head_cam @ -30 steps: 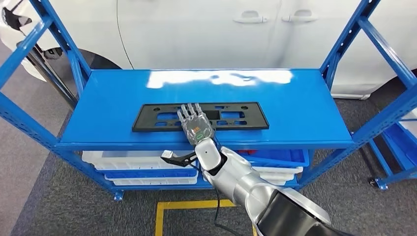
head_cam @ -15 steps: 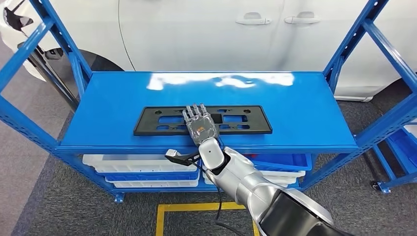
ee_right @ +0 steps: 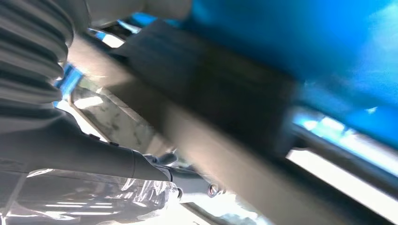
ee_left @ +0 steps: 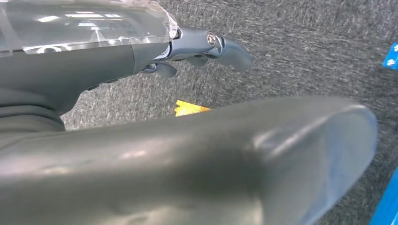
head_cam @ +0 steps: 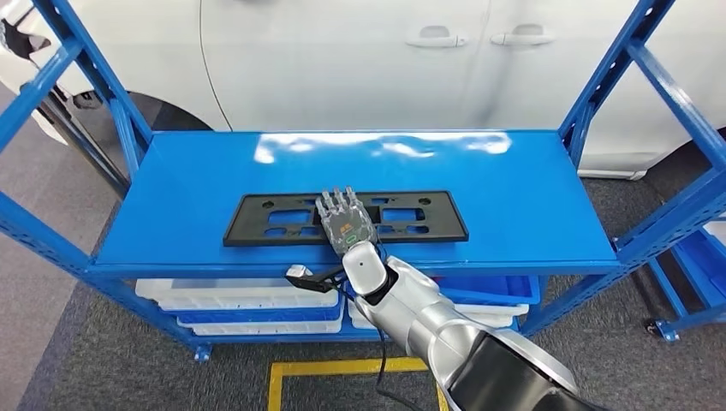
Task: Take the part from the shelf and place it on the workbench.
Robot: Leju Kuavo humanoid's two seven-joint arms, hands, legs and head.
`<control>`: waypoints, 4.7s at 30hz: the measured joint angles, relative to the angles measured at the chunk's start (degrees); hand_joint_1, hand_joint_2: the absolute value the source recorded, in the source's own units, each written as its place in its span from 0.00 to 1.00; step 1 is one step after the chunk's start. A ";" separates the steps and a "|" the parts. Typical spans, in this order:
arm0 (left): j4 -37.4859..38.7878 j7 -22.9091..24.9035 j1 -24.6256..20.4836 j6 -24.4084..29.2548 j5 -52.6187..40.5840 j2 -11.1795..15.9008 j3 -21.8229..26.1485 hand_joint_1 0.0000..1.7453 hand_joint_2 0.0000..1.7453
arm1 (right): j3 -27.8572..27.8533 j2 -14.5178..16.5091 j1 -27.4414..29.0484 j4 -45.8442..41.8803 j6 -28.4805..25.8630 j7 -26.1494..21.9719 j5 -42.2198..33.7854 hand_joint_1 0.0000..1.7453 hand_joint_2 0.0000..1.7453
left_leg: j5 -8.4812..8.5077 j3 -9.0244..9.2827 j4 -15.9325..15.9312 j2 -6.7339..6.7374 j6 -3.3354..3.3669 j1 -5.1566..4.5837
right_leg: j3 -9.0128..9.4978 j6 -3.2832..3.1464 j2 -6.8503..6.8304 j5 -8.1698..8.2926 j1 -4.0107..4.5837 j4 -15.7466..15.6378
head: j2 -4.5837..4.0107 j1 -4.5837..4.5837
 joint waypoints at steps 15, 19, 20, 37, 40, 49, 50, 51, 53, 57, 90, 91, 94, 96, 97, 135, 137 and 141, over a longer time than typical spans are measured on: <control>0.04 -1.79 -0.70 -1.52 1.44 -0.40 0.10 0.00 0.00 | -1.16 0.71 -1.51 -0.66 1.80 -1.02 0.82 1.00 1.00 | -0.42 0.69 -0.44 -0.14 0.79 0.04 | -1.57 0.07 -0.33 1.24 -0.05 0.20 | 0.01 0.01; 0.05 -2.22 -0.97 -1.97 1.43 -0.37 0.10 0.00 0.00 | -1.33 0.98 -1.67 -1.01 1.81 -0.97 0.97 1.00 1.00 | -1.90 -0.07 1.40 -0.07 -0.41 0.18 | -1.04 -0.69 -0.48 1.81 -0.54 -0.96 | 0.01 0.00; 0.06 -2.50 -1.02 -2.05 1.30 -0.35 0.10 0.00 0.00 | -1.44 1.08 -1.70 -1.07 1.77 -0.93 0.99 1.00 1.00 | -3.46 -1.29 4.15 -0.04 -0.62 0.25 | -0.88 -0.90 -0.54 1.89 -0.66 -1.15 | 0.01 -0.01; 0.07 -6.28 -2.14 -2.22 -0.20 -0.24 -1.36 0.00 0.00 | -11.47 1.29 -2.12 -7.45 -13.84 -12.44 -8.72 1.00 1.00 | -0.15 -0.24 0.16 -0.08 1.68 0.37 | -7.10 1.77 -0.28 -5.62 -0.61 12.59 | 0.00 0.01; 0.07 -7.78 -2.26 -2.12 0.42 -0.17 -1.43 0.00 0.00 | -17.19 1.08 -1.22 -12.75 -15.45 -20.76 -18.22 1.00 1.00 | -0.22 -0.16 0.19 -0.11 1.74 0.29 | -9.52 1.74 -0.28 -5.56 -0.78 16.80 | -0.01 0.01; 0.09 -7.86 -2.63 -1.36 0.71 -0.21 -1.61 0.00 0.00 | -31.92 -0.98 7.83 -47.29 1.72 -41.78 -60.41 1.00 1.00 | -1.14 -0.12 0.56 -0.24 -0.04 0.10 | -1.84 -0.47 -0.54 1.70 -0.40 -0.42 | 0.00 0.00; 0.09 -7.85 -2.68 -1.33 0.72 -0.18 -1.62 0.00 0.00 | -32.41 -1.20 8.48 -50.24 2.51 -41.87 -61.67 1.00 1.00 | -2.18 -0.71 2.10 -0.16 -0.26 0.09 | -1.57 -0.67 -0.56 1.84 -0.61 -0.82 | 0.01 -0.01; 0.09 -7.82 -2.76 -1.29 0.75 -0.15 -1.63 0.00 0.00 | -32.86 -1.42 9.04 -52.72 3.36 -42.28 -63.30 1.00 1.00 | -3.79 -1.93 4.96 -0.08 -0.42 0.17 | -1.40 -0.80 -0.54 1.86 -0.64 -1.00 | 0.01 0.00; 0.09 -7.76 -2.93 -1.25 0.86 -0.09 -1.64 0.00 0.00 | -33.72 -1.89 10.92 -56.80 5.90 -44.06 -68.39 1.00 1.00 | -6.94 -5.22 12.07 -0.06 -0.74 0.23 | -1.29 -1.03 -0.48 1.73 -0.58 -0.98 | 0.00 0.00; 0.09 -7.86 -2.85 -1.59 1.63 0.08 -1.63 0.00 0.00 | -34.42 -4.03 17.83 -69.17 17.10 -47.35 -86.85 1.00 1.00 | -3.37 -4.27 9.65 -0.02 -1.04 0.43 | -1.01 -0.65 -0.45 1.06 -0.70 -0.43 | 0.01 0.00; 0.09 -8.83 -1.16 -1.51 2.72 1.49 -1.56 0.00 0.00 | -23.28 -13.04 36.26 -98.50 27.39 -52.89 -100.27 1.00 1.00 | -6.60 6.42 0.66 -0.11 -0.10 -0.06 | -5.12 -0.14 -0.76 4.75 -0.28 0.53 | 0.00 0.00; 0.09 -8.86 -1.17 -1.50 2.73 1.53 -1.56 0.00 0.00 | -23.16 -13.07 36.26 -98.63 27.41 -52.87 -100.38 1.00 1.00 | -6.30 7.05 -0.60 -0.17 0.25 -0.25 | -5.25 0.21 -0.78 5.18 -0.28 0.56 | 0.00 0.01; 0.09 -8.82 -1.03 -1.38 2.71 1.62 -1.56 0.00 0.00 | -22.88 -13.27 36.27 -98.71 27.51 -52.79 -100.74 1.00 1.00 | -4.67 6.11 -0.79 -0.05 1.29 -0.36 | -5.60 1.23 -0.66 6.16 -0.46 0.28 | 0.01 0.01; 0.09 -8.68 -1.16 -1.33 2.67 1.63 -1.58 0.00 0.00 | -22.82 -13.58 36.25 -98.82 27.60 -52.65 -101.03 1.00 1.00 | -3.19 4.94 -1.05 0.26 2.02 -0.12 | -6.68 1.87 -0.49 2.84 -0.64 2.65 | 0.01 0.01; 0.09 -8.59 -1.23 -1.33 2.64 1.62 -1.60 0.00 0.00 | -22.81 -13.77 36.26 -98.90 27.63 -52.53 -101.14 1.00 1.00 | -2.47 4.14 -1.03 0.39 2.25 -0.09 | -7.54 2.16 -0.46 -0.38 -0.81 5.59 | 0.01 0.01; 0.11 9.38 1.91 5.13 0.99 1.91 -1.55 0.00 0.00 | -21.97 -18.35 34.00 -98.05 24.19 -54.33 -101.81 1.00 1.00 | 1.38 -1.60 -0.34 0.72 1.40 -0.24 | 0.94 2.11 -0.81 -2.83 -1.08 7.50 | 0.01 0.01; 0.11 10.65 2.23 5.80 0.95 1.96 -1.52 0.00 0.00 | -22.08 -18.71 34.19 -98.04 24.16 -55.34 -101.56 1.00 1.00 | 2.31 -2.20 -0.23 0.66 0.79 -0.28 | 5.10 1.38 -0.75 -4.11 -0.75 1.00 | 0.01 0.01; 0.10 11.48 2.97 6.94 1.30 2.21 -1.32 0.00 0.00 | -22.59 -19.38 35.13 -97.94 24.34 -57.29 -101.10 1.00 1.00 | 2.43 -2.91 -0.09 0.60 -0.55 -0.12 | 4.38 -0.48 -0.86 -2.77 -0.68 -0.88 | 0.00 0.01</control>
